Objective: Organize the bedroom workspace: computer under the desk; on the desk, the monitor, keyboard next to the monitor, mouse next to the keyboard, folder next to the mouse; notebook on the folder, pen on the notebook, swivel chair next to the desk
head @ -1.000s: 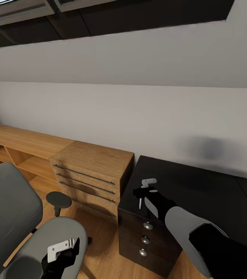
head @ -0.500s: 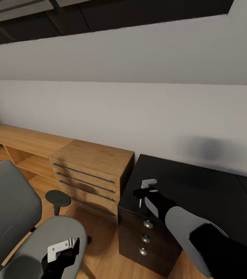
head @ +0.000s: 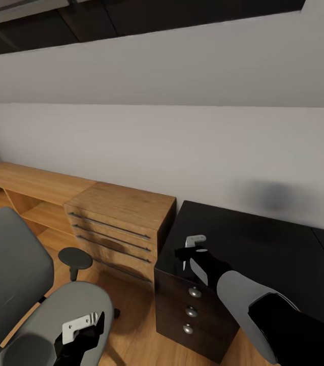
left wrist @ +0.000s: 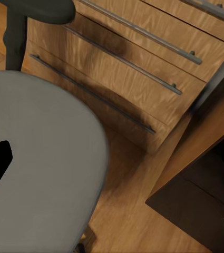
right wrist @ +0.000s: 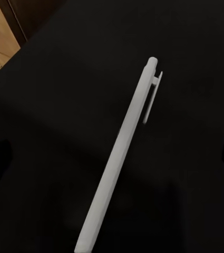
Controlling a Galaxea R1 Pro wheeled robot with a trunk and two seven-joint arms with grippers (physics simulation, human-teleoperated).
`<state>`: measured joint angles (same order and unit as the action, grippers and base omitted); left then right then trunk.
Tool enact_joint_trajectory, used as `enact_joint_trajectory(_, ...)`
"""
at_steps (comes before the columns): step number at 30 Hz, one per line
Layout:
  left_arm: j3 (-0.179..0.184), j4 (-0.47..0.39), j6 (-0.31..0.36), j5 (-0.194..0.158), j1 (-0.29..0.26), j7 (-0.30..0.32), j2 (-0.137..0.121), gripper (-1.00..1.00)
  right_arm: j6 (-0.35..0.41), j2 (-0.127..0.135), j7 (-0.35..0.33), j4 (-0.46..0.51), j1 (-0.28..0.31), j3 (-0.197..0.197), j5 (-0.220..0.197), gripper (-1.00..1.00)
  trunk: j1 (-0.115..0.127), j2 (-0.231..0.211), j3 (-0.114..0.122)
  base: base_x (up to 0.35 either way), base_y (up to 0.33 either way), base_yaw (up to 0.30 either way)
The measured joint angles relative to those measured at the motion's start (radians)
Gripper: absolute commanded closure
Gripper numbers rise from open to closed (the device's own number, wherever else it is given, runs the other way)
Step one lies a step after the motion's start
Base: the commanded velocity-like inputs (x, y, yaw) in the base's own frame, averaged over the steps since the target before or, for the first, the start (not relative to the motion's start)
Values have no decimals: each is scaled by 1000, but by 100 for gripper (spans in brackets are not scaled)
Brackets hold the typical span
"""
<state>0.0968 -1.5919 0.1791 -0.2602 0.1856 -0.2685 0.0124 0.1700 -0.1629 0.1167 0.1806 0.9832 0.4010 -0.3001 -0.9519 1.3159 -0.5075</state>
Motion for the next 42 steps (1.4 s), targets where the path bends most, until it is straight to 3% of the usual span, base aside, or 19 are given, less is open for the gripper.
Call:
enact_joint_trajectory(3, 0, 0, 0, 0, 0, 0, 0, -100, 1, 0, 0, 0, 0, 0, 0, -100, -12, 21, -9, 0, 0, 0)
enact_joint_trajectory(9, 0, 0, 1, 0, 0, 0, 0, -100, 2, 0, 0, 0, 0, 0, 1, -100, -12, 21, -9, 0, 0, 0)
enact_joint_trajectory(27, 0, 0, 1, 0, 0, 0, 0, -100, 37, 0, -1, 0, 0, 0, 1, -100, -81, 147, -66, 0, 0, 0)
enact_joint_trajectory(34, 0, 0, 1, 0, 0, 0, 0, -100, 39, 0, 0, 0, 0, 0, 1, -100, -81, 147, -66, 0, 0, 0)
enact_joint_trajectory(42, 0, 0, 1, 0, 0, 0, 0, -100, 43, 0, 0, 24, 1, -3, 1, -100, -103, 190, -85, 0, 0, 0)
